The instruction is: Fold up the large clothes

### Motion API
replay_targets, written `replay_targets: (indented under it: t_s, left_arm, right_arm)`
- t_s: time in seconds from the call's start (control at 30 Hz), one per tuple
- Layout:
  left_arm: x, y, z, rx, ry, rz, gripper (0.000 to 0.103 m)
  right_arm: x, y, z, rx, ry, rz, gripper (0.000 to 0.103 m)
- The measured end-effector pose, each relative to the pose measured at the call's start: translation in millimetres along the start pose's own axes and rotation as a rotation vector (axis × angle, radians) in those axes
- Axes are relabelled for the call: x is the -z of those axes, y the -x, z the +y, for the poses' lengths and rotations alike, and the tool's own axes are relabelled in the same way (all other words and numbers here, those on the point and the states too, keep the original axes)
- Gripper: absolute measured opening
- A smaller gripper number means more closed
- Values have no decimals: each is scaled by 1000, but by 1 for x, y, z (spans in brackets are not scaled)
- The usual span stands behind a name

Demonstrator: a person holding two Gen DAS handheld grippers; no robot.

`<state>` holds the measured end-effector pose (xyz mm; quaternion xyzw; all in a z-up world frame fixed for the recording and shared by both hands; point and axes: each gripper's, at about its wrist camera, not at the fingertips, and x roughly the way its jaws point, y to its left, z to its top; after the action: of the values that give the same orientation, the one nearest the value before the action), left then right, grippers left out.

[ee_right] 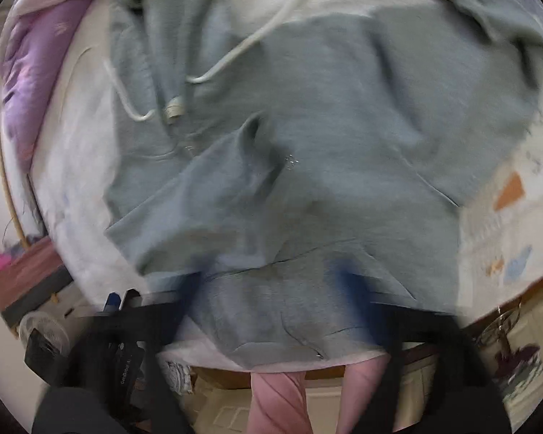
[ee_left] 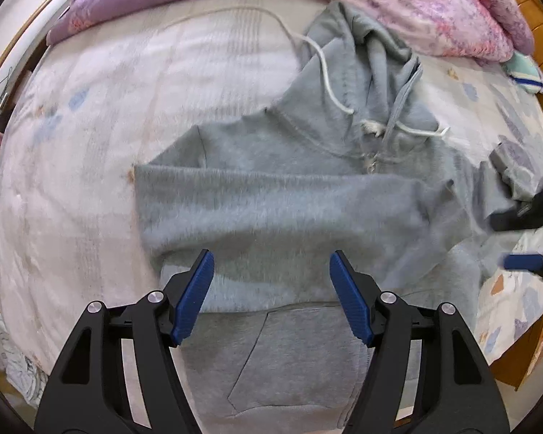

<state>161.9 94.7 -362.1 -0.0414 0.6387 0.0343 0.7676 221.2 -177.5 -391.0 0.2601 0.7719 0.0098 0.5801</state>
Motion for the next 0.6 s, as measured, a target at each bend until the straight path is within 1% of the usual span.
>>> replay_targets:
  t_s: [0.07, 0.1, 0.13, 0.2, 0.23, 0.3, 0.33, 0.37, 0.4, 0.43, 0.47, 0.5, 0.53, 0.57, 0.6]
  left_arm:
    - [2, -9, 3, -27, -5, 24, 69]
    - [3, -14, 6, -30, 3, 38, 72]
    - [4, -19, 9, -30, 16, 51, 73]
    - [7, -31, 19, -24, 52, 84, 73]
    - [9, -38, 25, -20, 79, 107, 73]
    - [16, -58, 41, -9, 145, 166, 73]
    - [20, -70, 51, 2, 197, 206, 73]
    - [23, -76, 58, 8, 228, 224, 73]
    - [26, -85, 68, 25, 279, 236, 72]
    - [27, -90, 76, 31, 315, 233, 60]
    - [29, -98, 84, -3, 333, 229, 47]
    - [30, -106, 86, -39, 323, 248, 18]
    - [31, -117, 91, -83, 302, 298, 9]
    - [31, -117, 93, -70, 306, 299, 9]
    - [32, -114, 99, -45, 325, 293, 8]
  right_arm:
    - [4, -2, -1, -4, 4, -2, 90]
    - [5, -5, -2, -4, 8, -5, 90]
    - [4, -9, -1, 6, 14, -7, 90]
    - [-2, -24, -1, 96, 30, -11, 90]
    - [-6, -35, -3, 155, 30, -18, 90]
    - [-13, -55, -9, 225, 21, -30, 90]
    - [-15, -60, -12, 225, 14, -32, 84]
    - [-19, -66, -14, 188, 1, -43, 71]
    - [-21, -67, -15, 140, -5, -63, 65]
    - [-22, -66, -14, 117, -1, -91, 46]
    - [-23, -67, -12, 141, 18, -135, 7]
    - [-24, -70, -11, 203, 39, -147, 7]
    - [-21, -70, -12, 214, 40, -137, 7]
    - [-15, -64, -12, 187, 50, -141, 6]
    - [-10, -58, -12, 200, 71, -155, 6]
